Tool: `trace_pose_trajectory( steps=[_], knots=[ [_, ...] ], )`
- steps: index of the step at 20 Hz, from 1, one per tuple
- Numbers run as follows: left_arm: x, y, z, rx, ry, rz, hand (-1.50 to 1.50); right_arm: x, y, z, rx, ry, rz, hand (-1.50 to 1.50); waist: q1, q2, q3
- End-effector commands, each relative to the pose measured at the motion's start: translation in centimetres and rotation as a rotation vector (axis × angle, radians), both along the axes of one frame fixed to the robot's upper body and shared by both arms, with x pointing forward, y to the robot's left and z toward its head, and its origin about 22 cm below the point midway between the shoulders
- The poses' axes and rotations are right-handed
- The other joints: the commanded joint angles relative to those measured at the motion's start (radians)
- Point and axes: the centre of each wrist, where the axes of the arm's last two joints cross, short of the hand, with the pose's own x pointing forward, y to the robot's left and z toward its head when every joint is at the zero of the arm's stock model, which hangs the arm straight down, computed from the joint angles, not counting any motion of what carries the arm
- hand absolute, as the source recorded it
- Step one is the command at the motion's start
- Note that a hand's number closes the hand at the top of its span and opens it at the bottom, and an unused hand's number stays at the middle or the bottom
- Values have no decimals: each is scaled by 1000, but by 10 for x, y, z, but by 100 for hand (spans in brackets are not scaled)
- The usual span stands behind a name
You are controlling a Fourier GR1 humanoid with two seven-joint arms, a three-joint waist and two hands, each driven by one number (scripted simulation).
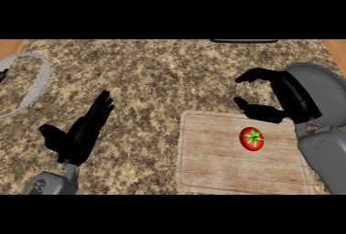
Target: Pick the tomato from the cutting board and place it in the pan
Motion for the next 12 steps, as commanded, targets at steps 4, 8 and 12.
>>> trace_pose_trajectory(
  steps=[4,8,12],
  knots=[
    [-14,-32,8,-89,114,-53,0,-14,-5,-13,-100,-270,-78,-150,2,-4,8],
    [-2,-20,1,-88,114,-39,0,-19,15,-8,-425,0,-52,-150,-6,-5,3],
    [-8,-11,-3,-63,127,-65,0,-19,27,-7,-778,183,-131,-150,12,-11,-2]
  ],
)
